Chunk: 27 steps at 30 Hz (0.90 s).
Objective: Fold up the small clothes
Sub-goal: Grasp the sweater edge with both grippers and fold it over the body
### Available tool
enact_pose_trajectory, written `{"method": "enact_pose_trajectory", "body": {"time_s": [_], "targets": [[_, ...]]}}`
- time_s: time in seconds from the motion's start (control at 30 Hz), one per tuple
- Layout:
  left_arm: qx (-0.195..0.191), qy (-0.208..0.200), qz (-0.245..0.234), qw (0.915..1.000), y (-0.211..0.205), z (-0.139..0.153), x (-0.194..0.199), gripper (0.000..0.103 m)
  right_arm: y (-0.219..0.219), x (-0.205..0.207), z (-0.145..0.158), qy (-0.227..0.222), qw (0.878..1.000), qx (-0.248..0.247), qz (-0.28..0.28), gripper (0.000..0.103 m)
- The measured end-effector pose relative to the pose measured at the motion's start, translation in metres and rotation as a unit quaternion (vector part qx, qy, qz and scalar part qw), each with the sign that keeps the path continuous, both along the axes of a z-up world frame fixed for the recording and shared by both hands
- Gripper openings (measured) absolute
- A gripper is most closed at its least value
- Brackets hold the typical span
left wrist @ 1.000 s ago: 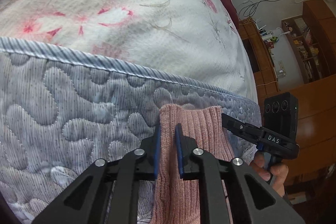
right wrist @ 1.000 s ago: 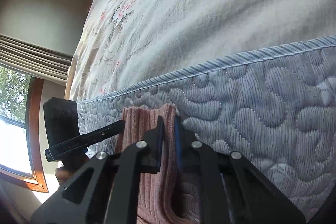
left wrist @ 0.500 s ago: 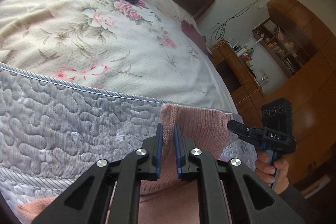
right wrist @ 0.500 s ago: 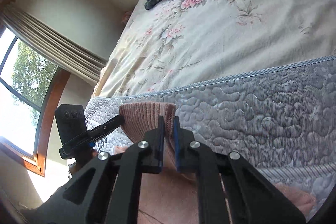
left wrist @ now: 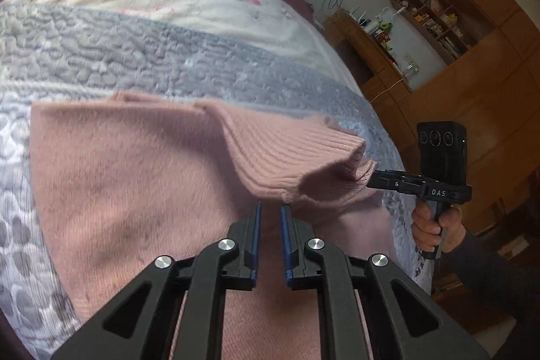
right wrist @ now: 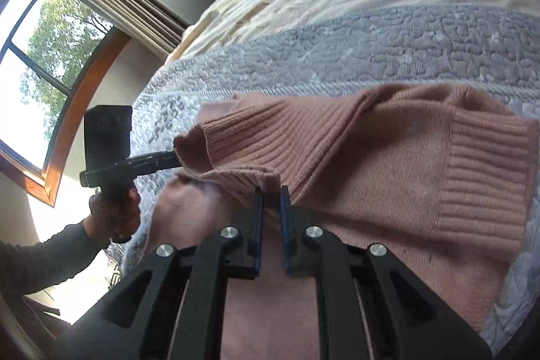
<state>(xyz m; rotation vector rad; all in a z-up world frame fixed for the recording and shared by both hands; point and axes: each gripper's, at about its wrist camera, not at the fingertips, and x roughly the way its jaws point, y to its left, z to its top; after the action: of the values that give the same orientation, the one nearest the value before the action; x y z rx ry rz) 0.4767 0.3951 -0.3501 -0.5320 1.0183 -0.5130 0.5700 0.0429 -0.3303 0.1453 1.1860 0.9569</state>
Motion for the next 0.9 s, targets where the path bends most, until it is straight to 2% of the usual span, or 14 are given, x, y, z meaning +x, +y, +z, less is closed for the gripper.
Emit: {"method": "enact_pose_trajectory", "body": {"time_s": [0.1,0.17,0.23,0.3,0.37,0.43,0.57,0.6,0.63,0.67,0.77,0.8,0.83,0.9], "targets": [[-0.026,0.035,0.015,0.9989,0.011,-0.015,-0.017,0.010,-0.004,-0.014,-0.018,0.008,0.999,-0.047,0.008,0.011],[-0.032,0.022,0.020,0.9991,0.016,-0.003,-0.023,0.010,-0.009,-0.018,-0.008,0.006,0.999,-0.039,0.004,0.012],[-0.048,-0.006,0.017,0.9987,0.016,0.018,-0.022,0.010,-0.011,-0.017,0.011,-0.007,1.000,-0.018,-0.008,0.016],[-0.056,-0.028,-0.003,0.9980,0.004,0.035,-0.011,0.012,-0.002,-0.010,0.024,-0.011,1.000,-0.002,-0.020,0.016],[-0.071,-0.027,-0.029,0.9967,-0.012,0.038,0.007,0.017,0.016,0.001,0.025,-0.001,1.000,0.009,-0.019,0.016],[-0.078,0.003,-0.052,0.9956,-0.030,0.024,0.027,0.018,0.036,0.013,0.013,0.013,1.000,0.002,-0.015,0.020],[0.008,0.074,-0.070,0.9948,-0.050,-0.021,0.041,0.015,0.050,0.020,-0.029,0.040,0.997,-0.067,-0.013,0.019],[0.010,0.085,-0.064,0.9943,-0.046,-0.030,0.038,0.015,0.044,0.020,-0.038,0.046,0.996,-0.076,-0.019,0.009],[0.006,0.095,-0.061,0.9936,-0.041,-0.037,0.035,0.007,0.037,0.020,-0.044,0.049,0.996,-0.077,-0.024,0.001],[0.005,0.101,-0.059,0.9931,-0.036,-0.042,0.032,0.003,0.028,0.019,-0.048,0.054,0.995,-0.072,-0.030,0.000],[-0.019,0.115,-0.047,0.9921,-0.021,-0.054,0.020,0.002,0.006,0.017,-0.055,0.090,0.994,-0.033,-0.057,0.000],[-0.020,0.119,-0.041,0.9918,-0.017,-0.055,0.017,0.004,0.001,0.016,-0.052,0.100,0.993,-0.020,-0.064,0.004],[-0.020,0.119,-0.033,0.9921,-0.013,-0.054,0.011,0.013,-0.005,0.013,-0.048,0.107,0.992,-0.005,-0.072,0.012],[-0.035,0.115,-0.017,0.9926,-0.003,-0.044,-0.004,0.020,-0.018,0.003,-0.035,0.114,0.990,0.015,-0.086,0.025]]}}
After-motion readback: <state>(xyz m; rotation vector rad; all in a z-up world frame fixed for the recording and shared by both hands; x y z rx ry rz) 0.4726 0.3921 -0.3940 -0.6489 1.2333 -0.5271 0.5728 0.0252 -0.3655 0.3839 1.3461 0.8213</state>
